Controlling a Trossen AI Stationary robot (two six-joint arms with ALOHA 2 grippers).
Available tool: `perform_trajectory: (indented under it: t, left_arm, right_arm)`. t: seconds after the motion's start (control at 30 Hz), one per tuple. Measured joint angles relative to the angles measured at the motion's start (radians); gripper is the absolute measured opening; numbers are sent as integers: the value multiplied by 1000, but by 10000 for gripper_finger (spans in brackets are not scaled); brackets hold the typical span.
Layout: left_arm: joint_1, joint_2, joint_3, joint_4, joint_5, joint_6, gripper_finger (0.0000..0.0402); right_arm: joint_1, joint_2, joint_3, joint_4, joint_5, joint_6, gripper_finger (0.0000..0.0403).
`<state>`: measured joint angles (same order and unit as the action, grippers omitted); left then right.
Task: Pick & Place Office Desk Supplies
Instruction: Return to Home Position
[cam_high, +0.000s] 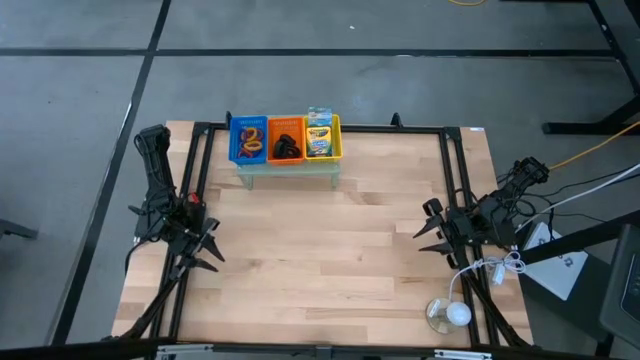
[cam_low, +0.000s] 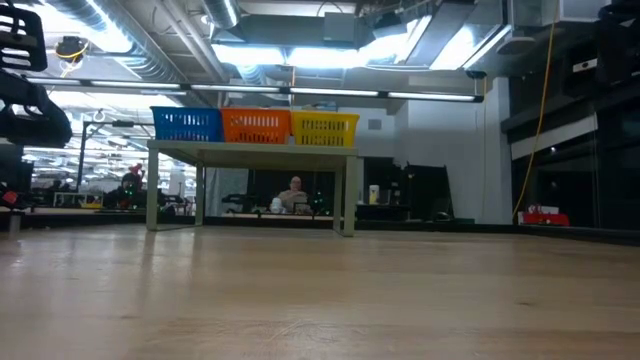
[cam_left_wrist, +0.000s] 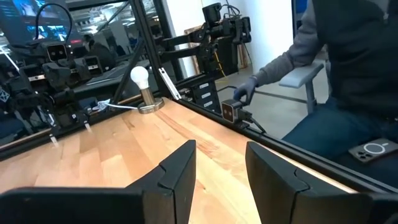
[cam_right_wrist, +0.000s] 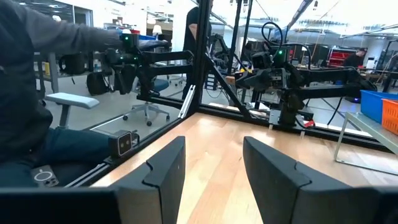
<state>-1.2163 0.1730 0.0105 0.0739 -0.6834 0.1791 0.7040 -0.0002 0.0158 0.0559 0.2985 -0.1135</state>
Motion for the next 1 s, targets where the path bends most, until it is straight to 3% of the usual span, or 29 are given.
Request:
perform_trajectory:
  t: [0.37,0.77,1.0]
  left_arm:
    - [36,-35,0,3,6,0,134]
    - [406,-36,0,4,1,0,139]
    - [514,-34,0,3,-9,0,137]
  right_arm:
    - [0,0,0,0,0,0,162]
    - [0,0,0,0,0,-1,162]
    - [0,0,0,0,0,-1,162]
